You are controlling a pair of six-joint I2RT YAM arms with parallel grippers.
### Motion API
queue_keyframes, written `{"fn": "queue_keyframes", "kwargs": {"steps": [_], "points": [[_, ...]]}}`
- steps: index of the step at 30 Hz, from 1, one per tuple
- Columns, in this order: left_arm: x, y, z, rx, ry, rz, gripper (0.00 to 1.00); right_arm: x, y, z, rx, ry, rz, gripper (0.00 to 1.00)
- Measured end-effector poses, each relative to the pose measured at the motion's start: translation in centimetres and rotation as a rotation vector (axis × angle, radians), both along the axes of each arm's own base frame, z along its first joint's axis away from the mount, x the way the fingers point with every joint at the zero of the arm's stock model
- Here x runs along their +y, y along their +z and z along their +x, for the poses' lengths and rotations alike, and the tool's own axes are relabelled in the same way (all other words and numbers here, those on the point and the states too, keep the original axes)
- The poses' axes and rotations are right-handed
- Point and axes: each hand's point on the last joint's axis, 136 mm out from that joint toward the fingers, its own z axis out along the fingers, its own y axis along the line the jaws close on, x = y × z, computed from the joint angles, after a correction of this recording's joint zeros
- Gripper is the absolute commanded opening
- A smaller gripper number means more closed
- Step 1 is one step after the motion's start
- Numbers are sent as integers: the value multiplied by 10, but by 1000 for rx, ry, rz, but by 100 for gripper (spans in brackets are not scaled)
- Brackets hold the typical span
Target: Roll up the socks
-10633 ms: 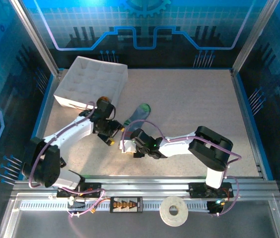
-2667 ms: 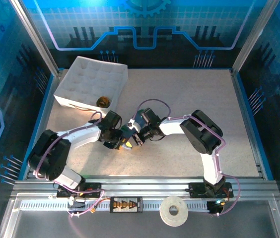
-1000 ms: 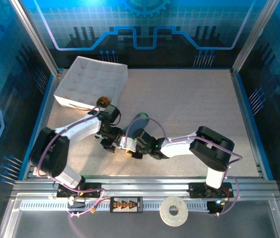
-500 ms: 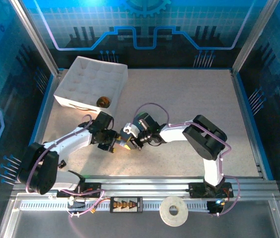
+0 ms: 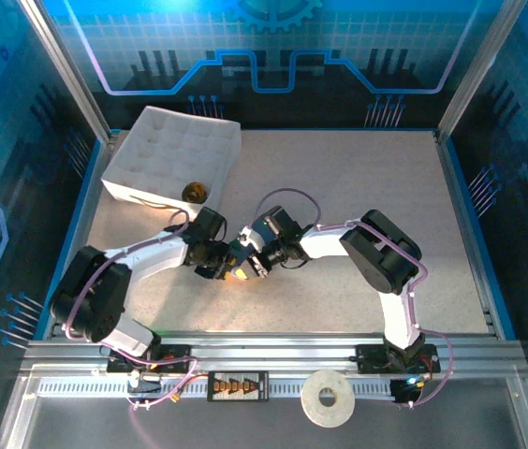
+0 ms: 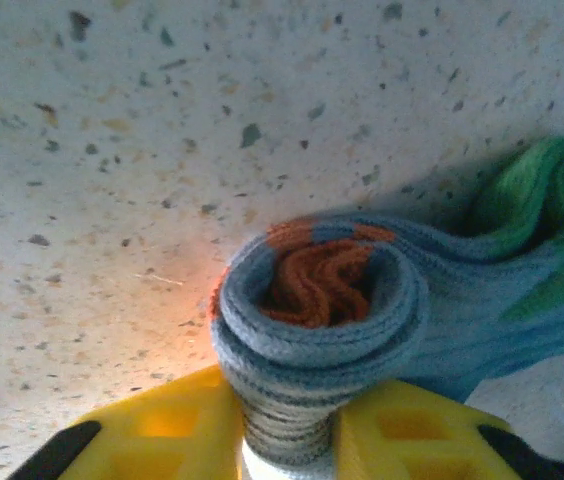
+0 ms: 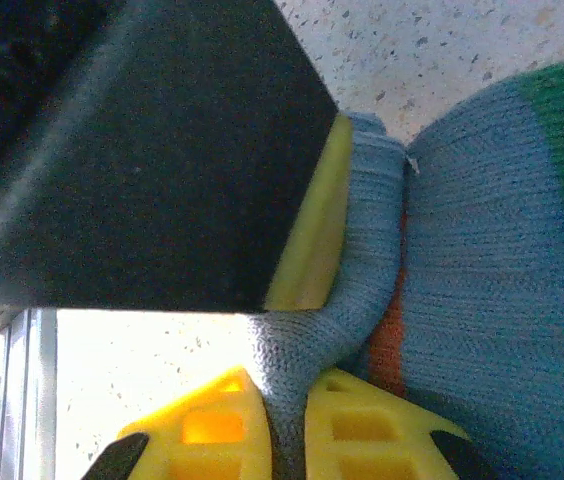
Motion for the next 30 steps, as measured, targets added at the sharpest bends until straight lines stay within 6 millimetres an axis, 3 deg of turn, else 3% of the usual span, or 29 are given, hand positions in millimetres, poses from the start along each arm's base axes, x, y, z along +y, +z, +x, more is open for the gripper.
{"fn": "queue_keyframes", "kwargs": {"steps": [4,11,13,17,22,30], "points": [[-5,1,2,45,-31,19,9,-7,3,0,-60,-7,-24,31],[-9,0,0,122,-57,43,8,-46,18,-21,-380,-6,-94,51],[-10,0,0,134,-67,50,8,-49,26,-29,-528,25,-94,52],[-10,1,1,165,-78,65,8,-32,37,-37,-797,110,-125,52],[-10,1,1,189,-94,77,8,-18,28,-32,-1019,185,-238,51],[-10,1,1,201,-97,76,8,-5,14,-11,-1156,215,-381,31]]}}
